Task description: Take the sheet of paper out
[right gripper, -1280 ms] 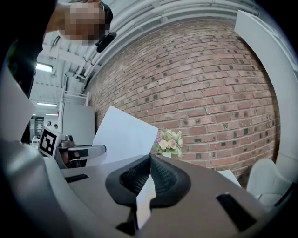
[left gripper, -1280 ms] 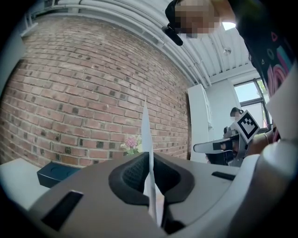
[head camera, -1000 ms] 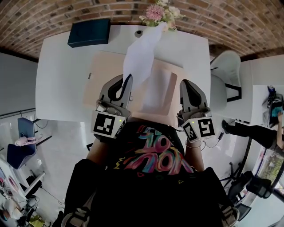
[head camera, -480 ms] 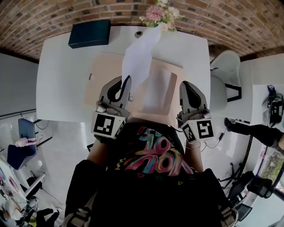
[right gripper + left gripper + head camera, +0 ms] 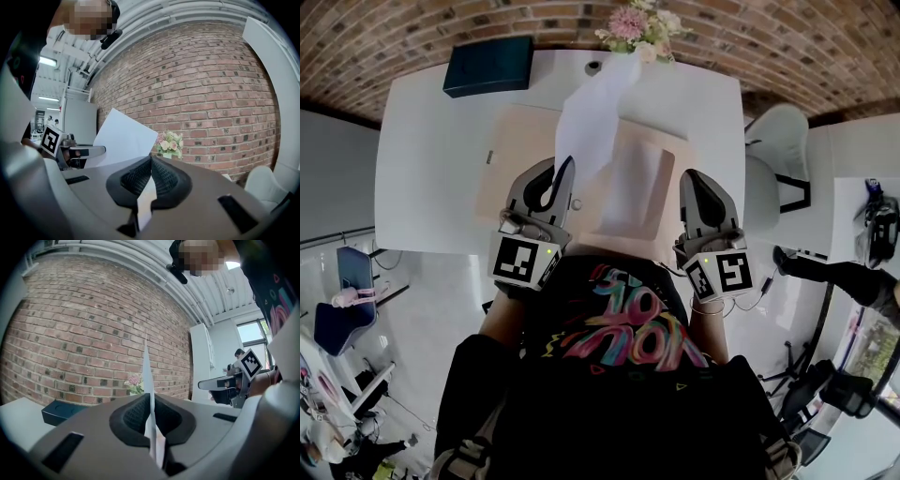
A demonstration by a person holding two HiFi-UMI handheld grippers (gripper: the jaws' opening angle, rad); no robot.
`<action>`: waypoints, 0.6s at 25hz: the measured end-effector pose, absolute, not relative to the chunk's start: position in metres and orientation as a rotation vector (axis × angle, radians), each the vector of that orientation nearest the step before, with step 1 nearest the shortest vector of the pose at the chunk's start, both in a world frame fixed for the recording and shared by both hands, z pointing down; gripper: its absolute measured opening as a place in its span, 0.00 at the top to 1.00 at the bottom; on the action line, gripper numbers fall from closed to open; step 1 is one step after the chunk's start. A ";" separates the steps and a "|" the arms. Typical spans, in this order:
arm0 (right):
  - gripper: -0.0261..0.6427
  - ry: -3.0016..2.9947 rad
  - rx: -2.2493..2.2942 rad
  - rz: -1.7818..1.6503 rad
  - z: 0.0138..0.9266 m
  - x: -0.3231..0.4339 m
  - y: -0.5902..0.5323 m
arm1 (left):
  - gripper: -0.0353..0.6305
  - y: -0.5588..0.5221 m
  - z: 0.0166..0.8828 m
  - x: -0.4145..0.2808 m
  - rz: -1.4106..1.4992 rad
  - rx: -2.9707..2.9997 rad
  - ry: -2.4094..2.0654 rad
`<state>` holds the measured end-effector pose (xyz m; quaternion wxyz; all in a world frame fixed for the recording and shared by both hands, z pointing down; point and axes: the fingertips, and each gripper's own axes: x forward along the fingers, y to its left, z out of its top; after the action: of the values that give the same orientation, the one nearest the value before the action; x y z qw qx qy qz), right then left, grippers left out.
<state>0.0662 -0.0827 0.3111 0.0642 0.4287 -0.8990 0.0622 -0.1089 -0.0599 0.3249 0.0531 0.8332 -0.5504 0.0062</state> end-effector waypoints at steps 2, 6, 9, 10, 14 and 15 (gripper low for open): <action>0.93 -2.715 1.292 0.190 0.312 0.066 -0.083 | 0.91 -0.060 0.325 -0.110 0.019 2.527 -1.673; 0.93 -2.716 1.283 0.191 0.313 0.066 -0.084 | 0.91 -0.060 0.327 -0.110 0.026 2.527 -1.672; 0.93 -2.716 1.276 0.197 0.314 0.066 -0.085 | 0.91 -0.061 0.327 -0.110 0.023 2.520 -1.668; 0.93 -2.717 1.272 0.198 0.314 0.065 -0.086 | 0.91 -0.061 0.328 -0.110 0.026 2.516 -1.665; 0.93 -2.726 1.260 0.197 0.313 0.063 -0.089 | 0.91 -0.064 0.329 -0.110 0.038 2.521 -1.665; 0.93 -2.729 1.261 0.198 0.313 0.063 -0.089 | 0.91 -0.065 0.329 -0.110 0.037 2.520 -1.667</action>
<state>0.0629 -0.0895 0.3127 0.0646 0.4176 -0.9040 0.0655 -0.1100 -0.0647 0.3289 0.0600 0.8326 -0.5506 0.0123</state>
